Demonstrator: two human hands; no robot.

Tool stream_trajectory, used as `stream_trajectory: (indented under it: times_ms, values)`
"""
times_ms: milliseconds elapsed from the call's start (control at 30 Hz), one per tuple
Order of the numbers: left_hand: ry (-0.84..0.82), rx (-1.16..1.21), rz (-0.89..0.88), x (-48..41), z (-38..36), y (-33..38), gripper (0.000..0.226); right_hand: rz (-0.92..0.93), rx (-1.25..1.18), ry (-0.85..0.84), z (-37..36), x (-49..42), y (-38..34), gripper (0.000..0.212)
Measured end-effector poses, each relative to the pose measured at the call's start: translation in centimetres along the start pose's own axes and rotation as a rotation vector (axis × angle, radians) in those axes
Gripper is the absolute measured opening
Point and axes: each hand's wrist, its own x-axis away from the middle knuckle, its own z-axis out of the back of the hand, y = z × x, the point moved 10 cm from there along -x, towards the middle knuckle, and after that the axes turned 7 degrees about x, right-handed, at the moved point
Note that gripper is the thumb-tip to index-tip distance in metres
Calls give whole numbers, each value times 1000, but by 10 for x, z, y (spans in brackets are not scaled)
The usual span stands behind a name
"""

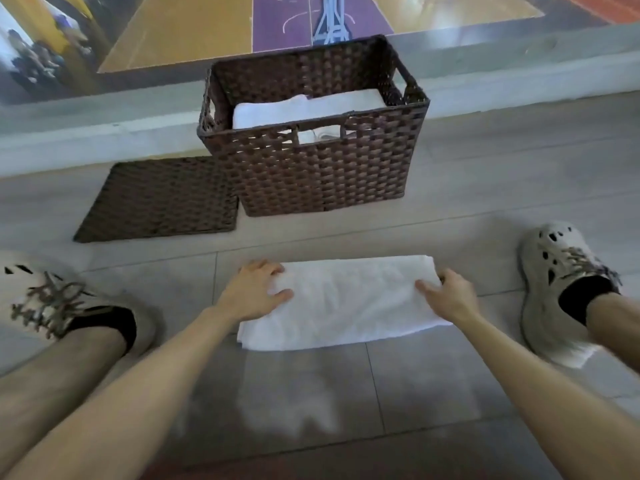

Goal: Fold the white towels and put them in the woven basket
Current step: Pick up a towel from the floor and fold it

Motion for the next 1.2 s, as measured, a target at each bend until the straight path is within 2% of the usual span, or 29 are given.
stream_trajectory:
  times_ms: [67,133,200,267,333,433,533,633,733,800,867,900,967,1000,1033,1100,1133,1200]
  values:
    - [-71,-71,30,-3,-12,-12,88,29,17,12,-3,3,-3,36]
    - [-117,-96,65,-10,-14,-18,99,51,26,16,-4,5,-4,28]
    - [-154,-49,107,-20,-12,-23,90,40,-36,15,-3,5,-4,25]
    - [-172,-1,103,-29,-6,-23,78,53,-133,57,2,7,-8,43]
    - [-158,68,61,-34,1,-21,64,161,-132,138,11,10,-20,64]
    - [-157,101,13,-34,7,-19,46,461,100,152,18,7,-58,76]
    - [-149,265,45,-33,13,-25,42,557,341,-24,6,-5,-83,72]
    - [-42,467,113,-30,24,-39,42,496,577,-153,-9,-21,-81,51]
    - [213,645,200,-21,33,-53,48,435,516,-60,2,-31,-75,23]
    - [236,657,297,-13,18,-55,64,314,424,77,17,-27,-59,38]
    - [163,658,340,-6,-4,-53,83,102,284,194,31,-11,-30,67]
    - [183,591,331,0,-5,-50,88,-24,201,192,31,-2,-14,80]
    - [375,251,235,13,6,-34,79,-214,121,59,17,19,4,97]
    - [456,55,141,20,9,-10,70,-257,118,-22,8,27,5,97]
    - [463,-60,-4,24,-1,22,63,-265,105,-84,2,32,2,89]
    - [262,-163,-323,26,-51,85,59,-261,12,-177,-6,37,-7,67]
    - [151,-194,-396,27,-78,103,58,-265,-38,-216,-8,37,-9,60]
    - [56,-209,-387,25,-108,112,56,-270,-102,-250,-6,36,-11,56]
